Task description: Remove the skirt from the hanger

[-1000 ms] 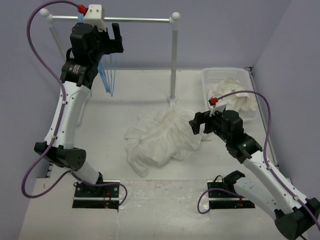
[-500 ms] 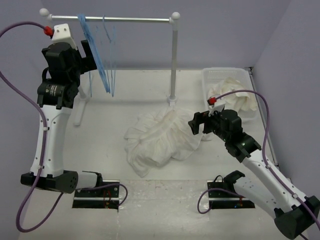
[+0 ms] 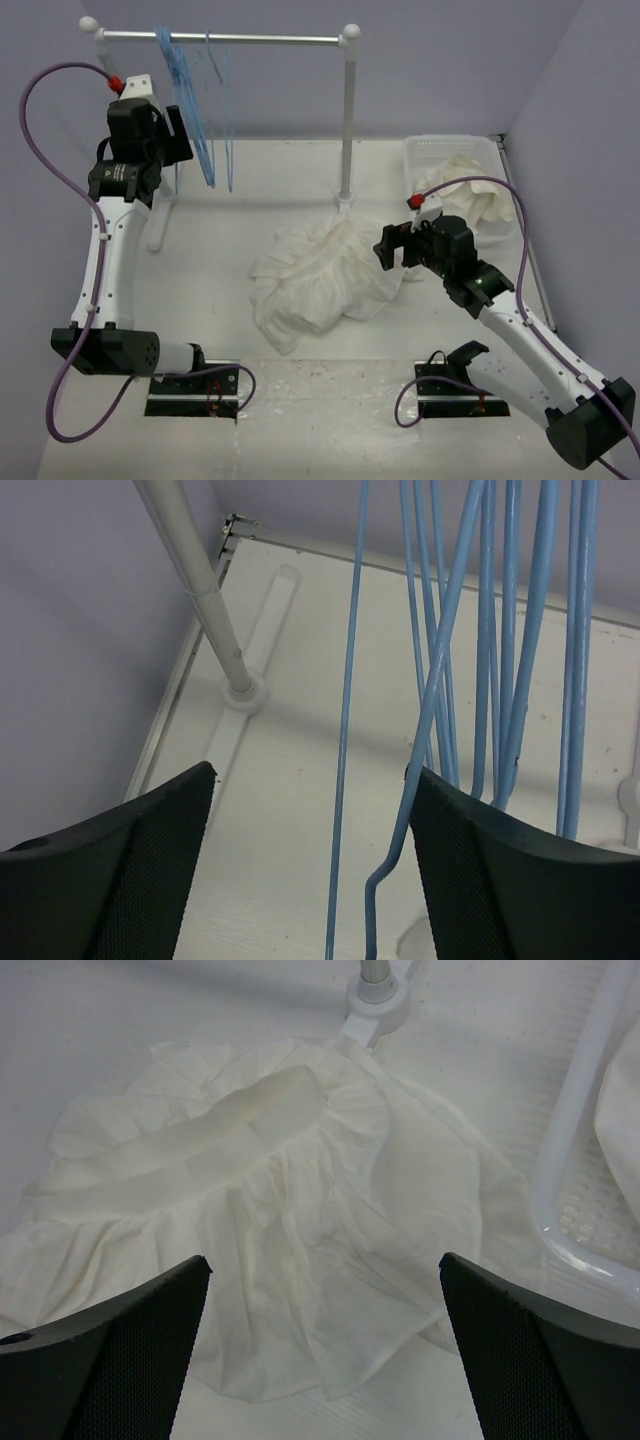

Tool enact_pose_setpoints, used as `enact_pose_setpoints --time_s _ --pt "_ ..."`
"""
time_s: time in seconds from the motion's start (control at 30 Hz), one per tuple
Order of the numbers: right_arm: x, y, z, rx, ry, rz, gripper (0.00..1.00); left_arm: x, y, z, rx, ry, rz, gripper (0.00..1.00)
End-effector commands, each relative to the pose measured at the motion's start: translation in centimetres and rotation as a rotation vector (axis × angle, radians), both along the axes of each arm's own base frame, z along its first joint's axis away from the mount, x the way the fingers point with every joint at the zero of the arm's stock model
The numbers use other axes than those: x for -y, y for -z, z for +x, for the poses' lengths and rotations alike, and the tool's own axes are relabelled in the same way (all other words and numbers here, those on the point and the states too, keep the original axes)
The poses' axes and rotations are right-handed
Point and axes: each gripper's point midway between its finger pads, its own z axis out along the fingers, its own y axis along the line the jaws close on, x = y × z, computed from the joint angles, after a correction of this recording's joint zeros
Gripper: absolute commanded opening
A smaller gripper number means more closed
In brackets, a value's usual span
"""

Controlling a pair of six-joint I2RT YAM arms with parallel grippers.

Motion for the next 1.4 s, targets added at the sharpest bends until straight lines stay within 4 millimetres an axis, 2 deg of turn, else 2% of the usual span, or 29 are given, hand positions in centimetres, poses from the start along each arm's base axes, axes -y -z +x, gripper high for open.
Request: enact_pose_setpoints --time_s 0.0,0.03,0.1,0.13,0.23,0.37,0.47,0.5,0.53,0.73,1.0,1.2,1.33,1.37 --pt "0.0 -0.7 0.6 0.033 0.004 -0.009 0.99 -0.1 -0.9 1.8 0.038 0.019 0.007 0.75" --pt "0.0 -0.6 0.7 0.030 0.005 -0.013 0.99 0.0 -0.9 2.1 0.038 0.026 0.004 0.68" --pt "0.0 -0.5 0.7 0.027 0.004 -0.017 0.99 0.2 -1.2 2.7 0.045 0.037 0.003 0.59" --pt "0.0 -0.5 0.7 0.025 0.004 -0.017 0.99 0.4 -1.3 2.9 0.048 0.048 -0.002 0.50" --pt "0.0 -0.3 0.8 0.021 0.003 -0.022 0.99 0.9 -2.1 3.2 0.072 0.072 -0.010 0.35" --pt "0.3 -0.1 0.9 0.018 0.019 -0.033 0.99 1.1 -3.7 3.0 0.122 0.094 -0.006 0.26" --pt "0.2 0.0 1.0 0.014 0.018 -0.035 0.99 1.2 -4.8 2.7 0.151 0.098 -0.001 0.13" --pt "0.2 0.2 1.0 0.009 0.018 -0.038 0.99 1.0 -5.1 2.5 0.158 0.087 0.005 0.03" --pt "0.2 0.2 1.1 0.008 0.019 -0.039 0.99 0.9 -5.3 2.4 0.164 0.086 0.006 0.00" --pt "0.2 0.4 1.1 -0.004 0.020 -0.043 0.99 0.3 -7.1 1.6 0.210 0.059 0.030 0.00" --pt "0.0 0.4 1.1 -0.006 0.012 -0.043 0.99 0.6 -8.8 0.5 0.251 0.090 0.056 0.00" --pt "0.1 0.5 1.1 -0.007 0.013 -0.044 0.99 0.7 -8.2 1.0 0.214 0.100 0.050 0.00" --pt "0.1 0.7 1.1 -0.007 0.012 -0.050 0.99 1.2 -7.0 2.5 0.172 0.132 0.048 0.00" --pt "0.1 0.7 1.2 -0.008 0.015 -0.052 0.99 -0.2 -7.0 2.6 0.169 0.100 0.050 0.00"
